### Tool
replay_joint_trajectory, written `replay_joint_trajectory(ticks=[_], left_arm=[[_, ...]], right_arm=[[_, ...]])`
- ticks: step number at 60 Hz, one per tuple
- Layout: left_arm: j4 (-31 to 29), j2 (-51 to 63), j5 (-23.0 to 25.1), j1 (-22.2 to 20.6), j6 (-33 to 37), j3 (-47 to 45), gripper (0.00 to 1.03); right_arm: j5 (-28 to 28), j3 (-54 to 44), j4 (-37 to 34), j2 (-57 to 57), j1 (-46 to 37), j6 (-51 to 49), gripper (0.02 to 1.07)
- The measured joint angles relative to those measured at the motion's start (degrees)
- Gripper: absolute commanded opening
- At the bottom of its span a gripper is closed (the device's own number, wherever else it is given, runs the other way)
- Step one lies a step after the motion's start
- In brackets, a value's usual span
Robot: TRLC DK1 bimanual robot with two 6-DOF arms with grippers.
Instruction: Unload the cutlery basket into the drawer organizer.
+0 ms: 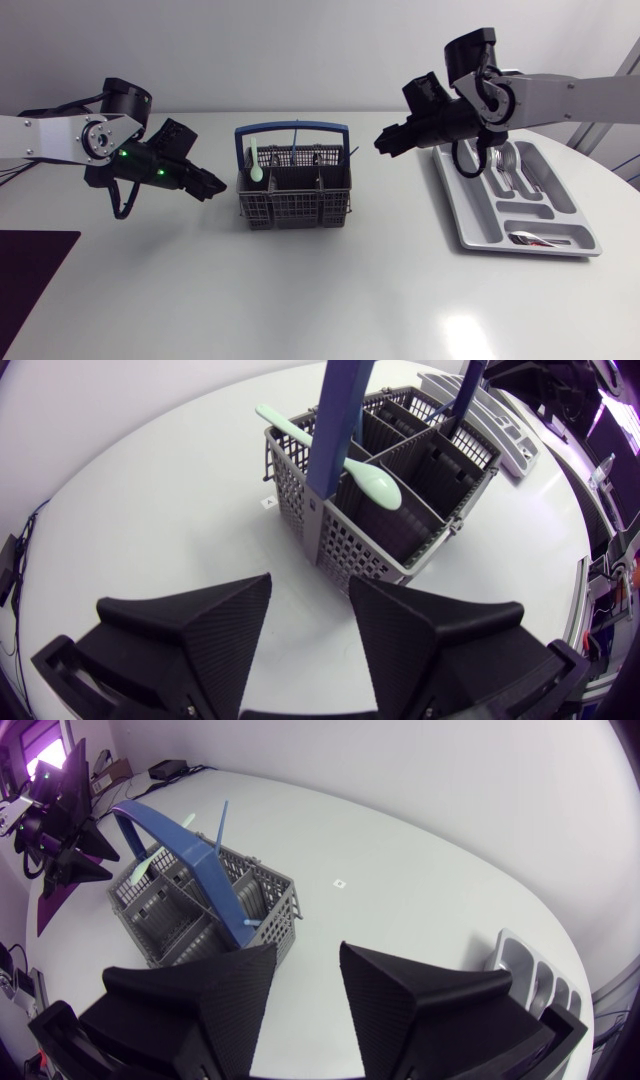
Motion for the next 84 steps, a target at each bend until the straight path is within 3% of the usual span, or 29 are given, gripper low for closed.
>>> replay_joint_trajectory(ticks=[24, 33, 73, 81, 84], left_arm=[[0.76, 0.00, 0.00, -0.24, 0.02, -0.02, 0.56], [0.87, 0.00, 0.00, -0.44, 0.02, -0.07, 0.56], [1.33, 0.00, 0.00, -0.44, 0.02, -0.98, 0.56], [1.70, 0.00, 0.00, -0.44, 0.02, -1.38, 0.56], [1.70, 0.00, 0.00, -0.44, 0.02, -1.49, 0.56]], right_arm=[[0.22, 2.25, 0.20, 4.04, 4.57, 1.44, 0.42], [0.61, 2.93, 0.39, 5.18, 5.18, 1.86, 0.29], [2.36, 4.66, 5.22, 8.55, 5.55, 4.00, 0.29], [2.36, 4.96, 5.97, 9.68, 5.88, 4.22, 0.15], [2.38, 4.96, 6.01, 9.90, 5.97, 4.26, 0.14]])
